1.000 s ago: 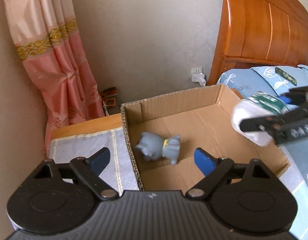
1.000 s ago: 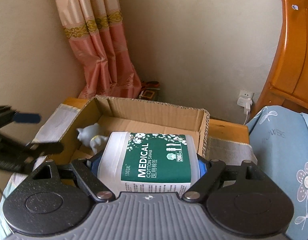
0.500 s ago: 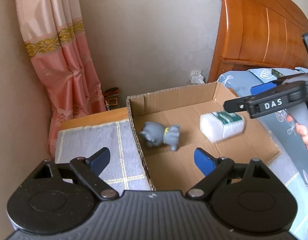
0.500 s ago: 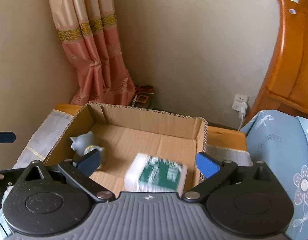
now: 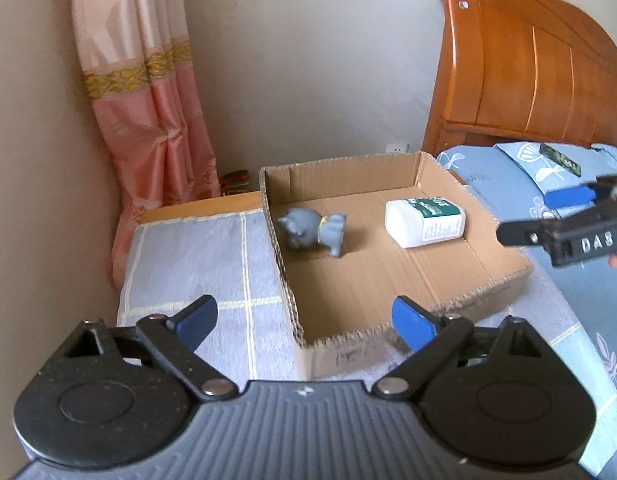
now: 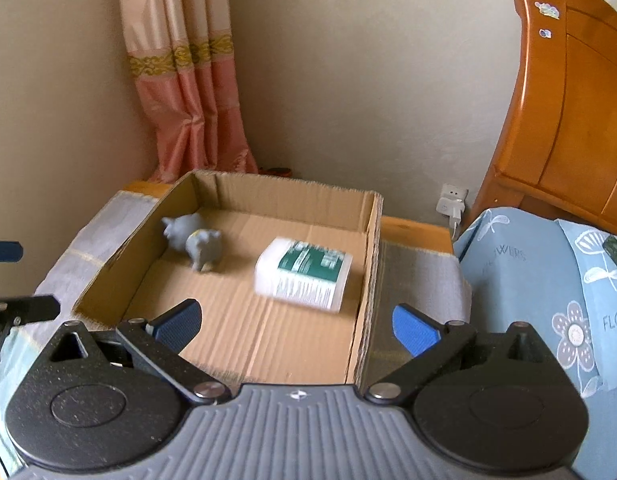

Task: Organize rigid objects
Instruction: 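Move the right tool to the red S.L robot and the left tool to a clear jar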

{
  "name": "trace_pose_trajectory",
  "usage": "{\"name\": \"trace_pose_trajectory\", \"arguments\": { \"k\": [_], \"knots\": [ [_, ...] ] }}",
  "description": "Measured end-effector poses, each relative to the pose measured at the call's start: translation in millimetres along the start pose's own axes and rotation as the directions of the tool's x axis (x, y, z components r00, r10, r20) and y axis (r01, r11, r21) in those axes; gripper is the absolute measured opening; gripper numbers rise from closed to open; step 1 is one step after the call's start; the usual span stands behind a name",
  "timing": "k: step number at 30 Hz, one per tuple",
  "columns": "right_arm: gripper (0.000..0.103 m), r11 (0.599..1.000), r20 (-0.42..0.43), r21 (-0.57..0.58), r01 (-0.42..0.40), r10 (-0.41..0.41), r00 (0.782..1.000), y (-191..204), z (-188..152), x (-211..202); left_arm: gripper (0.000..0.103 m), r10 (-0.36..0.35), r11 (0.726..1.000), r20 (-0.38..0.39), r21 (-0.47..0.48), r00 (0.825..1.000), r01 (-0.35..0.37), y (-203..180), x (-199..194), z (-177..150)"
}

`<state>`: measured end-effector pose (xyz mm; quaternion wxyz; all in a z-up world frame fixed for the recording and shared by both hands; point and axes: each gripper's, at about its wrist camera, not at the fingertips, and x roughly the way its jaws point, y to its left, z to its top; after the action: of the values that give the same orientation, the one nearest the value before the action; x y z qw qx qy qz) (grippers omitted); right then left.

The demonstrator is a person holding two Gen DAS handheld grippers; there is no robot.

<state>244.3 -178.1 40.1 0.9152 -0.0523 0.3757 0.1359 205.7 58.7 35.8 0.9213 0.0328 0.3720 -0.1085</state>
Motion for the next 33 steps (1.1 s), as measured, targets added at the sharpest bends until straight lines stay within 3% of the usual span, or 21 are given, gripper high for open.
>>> {"name": "trace_pose_trajectory", "arguments": {
  "k": [6,13,17,33],
  "knots": [
    [0.103,0.999,0.037,0.045,-0.002,0.001,0.999,5.2,-45.5,-14.9,0.095,0.023,0.998,0.013,-0.062,1.000,-0.022,-3.5,-9.5,-32.1],
    [0.103,0.990,0.013,0.133,0.052,-0.054,0.998,2.6,-92.6,-18.3,0.095,0.071,0.994,-0.020,-0.083,0.997,-0.073,-9.7,-3.6,-76.2],
    [0.103,0.980,0.001,0.194,0.036,-0.037,0.999,-0.1,-115.8,-18.5,0.095,0.064,0.993,-0.041,-0.098,0.997,-0.067,-12.7,0.1,-96.4],
    [0.103,0.982,-0.042,0.186,0.021,-0.014,0.999,4.6,-132.4,-4.0,0.096,0.027,0.992,-0.055,-0.123,0.998,-0.034,-14.8,1.5,-110.8]
  ]
}}
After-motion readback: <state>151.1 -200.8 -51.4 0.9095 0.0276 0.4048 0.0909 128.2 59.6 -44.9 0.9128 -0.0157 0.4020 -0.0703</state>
